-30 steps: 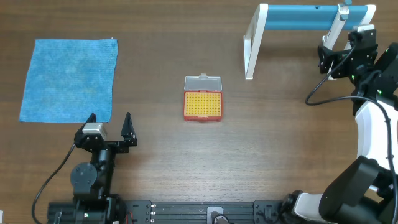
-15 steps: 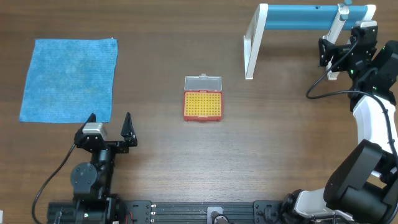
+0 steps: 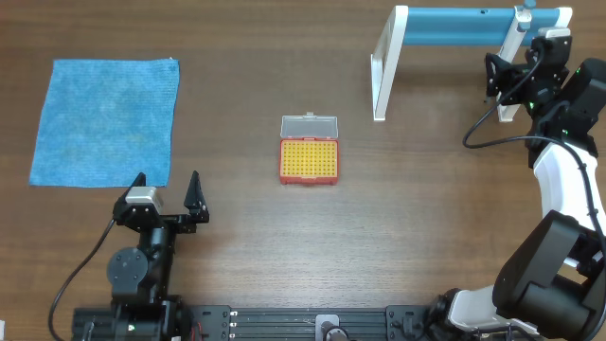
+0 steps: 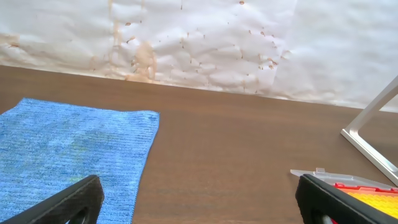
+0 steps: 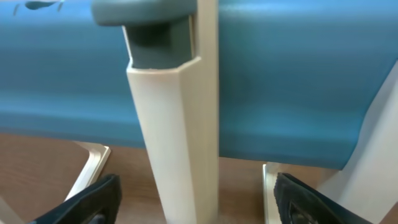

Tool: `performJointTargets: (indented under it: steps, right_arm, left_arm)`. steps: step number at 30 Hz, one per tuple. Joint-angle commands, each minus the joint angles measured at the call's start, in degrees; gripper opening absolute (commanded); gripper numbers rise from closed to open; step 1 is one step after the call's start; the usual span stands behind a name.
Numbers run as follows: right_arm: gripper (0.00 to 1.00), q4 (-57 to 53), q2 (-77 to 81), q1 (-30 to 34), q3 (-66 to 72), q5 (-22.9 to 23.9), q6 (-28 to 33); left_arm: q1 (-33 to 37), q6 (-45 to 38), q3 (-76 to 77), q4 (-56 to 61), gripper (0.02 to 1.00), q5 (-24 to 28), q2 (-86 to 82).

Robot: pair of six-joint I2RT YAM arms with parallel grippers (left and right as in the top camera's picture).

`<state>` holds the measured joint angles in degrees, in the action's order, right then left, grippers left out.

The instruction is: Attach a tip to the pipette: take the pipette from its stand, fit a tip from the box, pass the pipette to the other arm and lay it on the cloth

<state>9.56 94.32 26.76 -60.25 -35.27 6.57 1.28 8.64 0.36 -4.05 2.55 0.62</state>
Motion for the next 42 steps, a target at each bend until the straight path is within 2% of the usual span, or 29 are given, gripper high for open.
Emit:
performJointTargets:
  steps: [1, 4, 22, 35, 36, 42]
  right_arm:
    - [0.748, 0.46, 0.83, -0.72, -0.98, 0.33, -0.57]
    - [0.706, 0.46, 0.85, -0.72, -0.96, 0.33, -0.57]
    - [0.303, 0.44, 0.83, -0.72, -0.96, 0.31, -0.59]
    - [0.187, 0.42, 0.83, -0.72, -0.96, 0.31, -0.59]
    - [0.148, 0.39, 0.83, -0.72, -0.96, 0.31, -0.59]
    - [0.082, 0.35, 0.83, -0.7, -0.96, 0.28, -0.59]
  left_arm:
    - [-0.17, -0.76, -0.04, -0.5, 1.0, -0.61, -0.44]
    - [-0.17, -0.76, -0.04, -0.5, 1.0, -0.61, -0.44]
    - [-0.17, -0.76, -0.04, -0.5, 1.0, -0.61, -0.44]
    - [-0.17, -0.76, -0.04, -0.5, 1.0, -0.61, -0.44]
    - [-0.17, -0.76, -0.04, -0.5, 1.0, -0.61, -0.44]
    - [-0.17, -0.76, -0.04, -0.5, 1.0, -0.61, -0.44]
